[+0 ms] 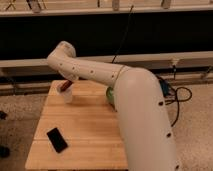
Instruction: Place the pepper in the ceramic cup
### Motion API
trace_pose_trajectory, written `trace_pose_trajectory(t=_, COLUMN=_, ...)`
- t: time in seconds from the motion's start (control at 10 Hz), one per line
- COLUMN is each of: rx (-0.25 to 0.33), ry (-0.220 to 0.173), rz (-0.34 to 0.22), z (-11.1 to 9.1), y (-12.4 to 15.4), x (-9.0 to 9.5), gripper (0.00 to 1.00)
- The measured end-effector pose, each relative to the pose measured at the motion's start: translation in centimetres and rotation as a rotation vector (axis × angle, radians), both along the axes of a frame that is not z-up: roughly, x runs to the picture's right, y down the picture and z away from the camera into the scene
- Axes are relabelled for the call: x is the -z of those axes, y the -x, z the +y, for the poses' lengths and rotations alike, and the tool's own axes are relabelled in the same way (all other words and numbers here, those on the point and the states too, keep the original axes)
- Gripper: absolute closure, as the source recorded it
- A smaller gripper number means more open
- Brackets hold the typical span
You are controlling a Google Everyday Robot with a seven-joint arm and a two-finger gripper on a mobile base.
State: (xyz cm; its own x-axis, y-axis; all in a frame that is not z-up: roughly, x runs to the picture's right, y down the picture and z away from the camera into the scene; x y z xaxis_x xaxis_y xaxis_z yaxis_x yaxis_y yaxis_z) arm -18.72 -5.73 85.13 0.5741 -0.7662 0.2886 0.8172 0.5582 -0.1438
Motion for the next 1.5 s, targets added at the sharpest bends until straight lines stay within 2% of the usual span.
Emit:
trace_pose_trajectory(t=0.3, rx=-0.011, ry=-0.041, rz=0.003, z=-1.9, y=-0.3, x=-1.1, gripper=0.97)
trace_pose_trajectory(t=0.5, rx=0.0, ry=-0.066, rz=-0.003, z=-2.3, y=-0.1, x=-1.0, gripper=0.96)
trace_pose_trajectory(t=0.9, rx=0.051, ry=-0.101, rz=-0.041, z=-2.1, y=1.0, x=-0.5, gripper=0.57)
trace_pose_trajectory(t=1.2, rx=0.071, ry=-0.106, rz=-0.065, z=-2.0, y=1.1, x=-0.2, gripper=0.27)
trace_pose_trajectory(t=1.3, rx=0.072, ry=-0.107, rz=-0.073, z=-2.0, y=1.1, x=-0.1, gripper=0.21)
trace_pose_trajectory(t=1.5, rx=0.069, ry=-0.107, rz=-0.084, z=-2.2, y=0.8, x=0.1, gripper=0.2)
